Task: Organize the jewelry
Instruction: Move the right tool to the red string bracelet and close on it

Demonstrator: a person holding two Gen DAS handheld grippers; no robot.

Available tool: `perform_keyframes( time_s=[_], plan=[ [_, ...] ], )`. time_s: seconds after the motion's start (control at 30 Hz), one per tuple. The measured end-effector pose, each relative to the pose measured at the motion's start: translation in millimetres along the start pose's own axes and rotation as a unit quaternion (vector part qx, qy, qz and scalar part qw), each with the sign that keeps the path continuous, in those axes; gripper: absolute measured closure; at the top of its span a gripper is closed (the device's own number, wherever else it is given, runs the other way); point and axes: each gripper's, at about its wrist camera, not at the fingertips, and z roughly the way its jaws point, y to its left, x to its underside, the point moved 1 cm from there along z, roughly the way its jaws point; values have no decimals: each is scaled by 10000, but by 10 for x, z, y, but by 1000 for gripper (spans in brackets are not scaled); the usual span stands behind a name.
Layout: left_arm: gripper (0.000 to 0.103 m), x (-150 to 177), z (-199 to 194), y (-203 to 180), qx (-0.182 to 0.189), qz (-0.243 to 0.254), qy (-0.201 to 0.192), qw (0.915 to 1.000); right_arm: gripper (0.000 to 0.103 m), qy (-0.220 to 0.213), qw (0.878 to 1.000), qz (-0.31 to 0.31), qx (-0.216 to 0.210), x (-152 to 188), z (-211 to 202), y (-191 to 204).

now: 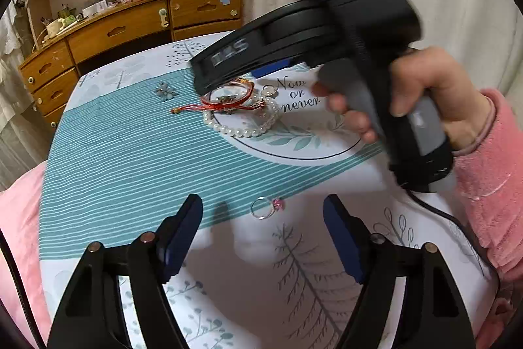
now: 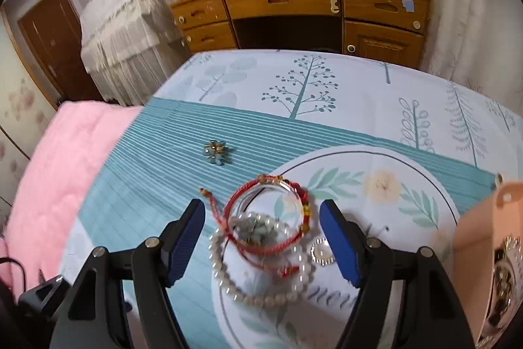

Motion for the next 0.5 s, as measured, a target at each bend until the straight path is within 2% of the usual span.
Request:
perform_keyframes(
  time_s=[0.1, 0.23, 0.33, 0.4, 0.43, 0.5],
  plan=[
    [46, -4, 63, -6, -4, 69, 31, 10000, 30, 213, 9997, -43, 72, -9, 118, 20],
    [49, 7, 140, -24, -59, 170, 109, 9998, 30, 327, 9992, -199, 139, 3, 172, 60],
    [55, 23, 183, -45, -166, 231, 120, 9995, 30, 325, 9978, -469, 326, 25, 194, 122],
    [62, 20, 177, -60, -134, 238, 113, 9996, 32, 326, 9960, -670, 494, 34, 208, 178],
    [63, 17, 180, -64, -148, 228, 110, 9996, 39, 306, 9945, -781, 626, 48, 219, 205],
    [67, 14, 184, -60, -158, 218, 83, 9996, 41, 284, 9942, -793, 663, 50, 205, 200]
  ],
)
